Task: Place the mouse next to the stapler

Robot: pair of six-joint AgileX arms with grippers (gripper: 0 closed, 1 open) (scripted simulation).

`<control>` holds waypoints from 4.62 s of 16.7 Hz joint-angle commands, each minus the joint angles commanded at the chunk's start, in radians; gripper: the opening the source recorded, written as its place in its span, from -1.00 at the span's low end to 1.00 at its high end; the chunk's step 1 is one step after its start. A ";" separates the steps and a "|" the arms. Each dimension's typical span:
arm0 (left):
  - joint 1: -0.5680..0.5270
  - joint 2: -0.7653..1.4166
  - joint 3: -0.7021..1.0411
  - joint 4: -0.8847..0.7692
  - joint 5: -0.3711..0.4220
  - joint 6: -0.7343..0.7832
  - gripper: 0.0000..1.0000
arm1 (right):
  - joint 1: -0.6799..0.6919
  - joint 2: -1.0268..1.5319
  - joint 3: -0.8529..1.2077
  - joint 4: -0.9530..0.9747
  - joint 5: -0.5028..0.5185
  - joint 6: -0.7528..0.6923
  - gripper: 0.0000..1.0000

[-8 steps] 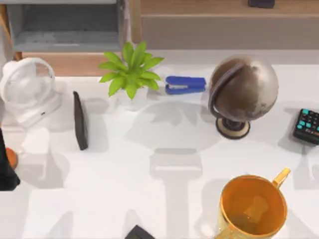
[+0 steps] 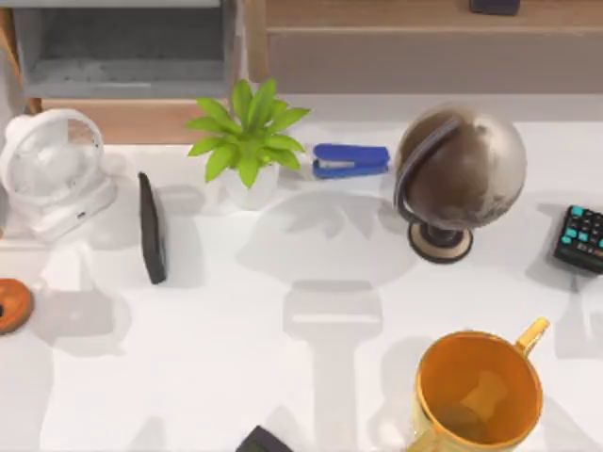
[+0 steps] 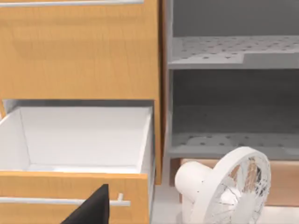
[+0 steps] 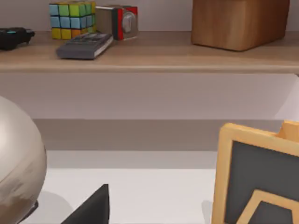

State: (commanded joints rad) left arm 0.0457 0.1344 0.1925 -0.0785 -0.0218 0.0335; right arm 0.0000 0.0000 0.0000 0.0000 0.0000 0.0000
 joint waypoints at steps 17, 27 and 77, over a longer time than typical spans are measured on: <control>0.253 1.361 1.567 -0.685 -0.018 0.149 1.00 | 0.000 0.000 0.000 0.000 0.000 0.000 1.00; 0.289 2.304 2.180 -1.176 0.034 0.150 1.00 | 0.000 0.000 0.000 0.000 0.000 0.000 1.00; 0.280 2.481 2.202 -1.161 0.045 0.154 -1.00 | 0.000 0.000 0.000 0.000 0.000 0.000 1.00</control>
State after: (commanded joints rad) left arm 0.3261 2.6151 2.3950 -1.2392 0.0231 0.1874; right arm 0.0000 0.0000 0.0000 0.0000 0.0000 0.0000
